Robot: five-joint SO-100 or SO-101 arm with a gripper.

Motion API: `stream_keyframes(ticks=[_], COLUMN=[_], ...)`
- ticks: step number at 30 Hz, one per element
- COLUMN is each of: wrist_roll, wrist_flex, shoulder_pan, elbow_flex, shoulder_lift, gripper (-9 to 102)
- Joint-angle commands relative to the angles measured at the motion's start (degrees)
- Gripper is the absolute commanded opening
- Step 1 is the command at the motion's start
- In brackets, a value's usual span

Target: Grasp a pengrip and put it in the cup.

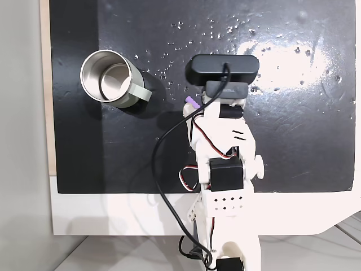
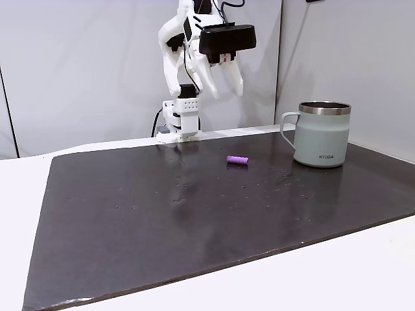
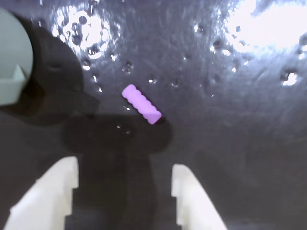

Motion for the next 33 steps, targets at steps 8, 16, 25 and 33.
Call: stream_keyframes(ticks=[8,16,25,33], wrist_roll=[-18.19,-30.23,-36.3,-37.18], wrist_flex=[-4.31,-4.39,-5.89,-9.32], shoulder_pan=[-0.79,-0.26,-3.43,-4.22], elbow_flex=[-4.75,-12.22,-12.22,-12.22], shoulder_lift=[-8.88,-22.5,-29.88,-37.88], gripper=[24,24,24,24])
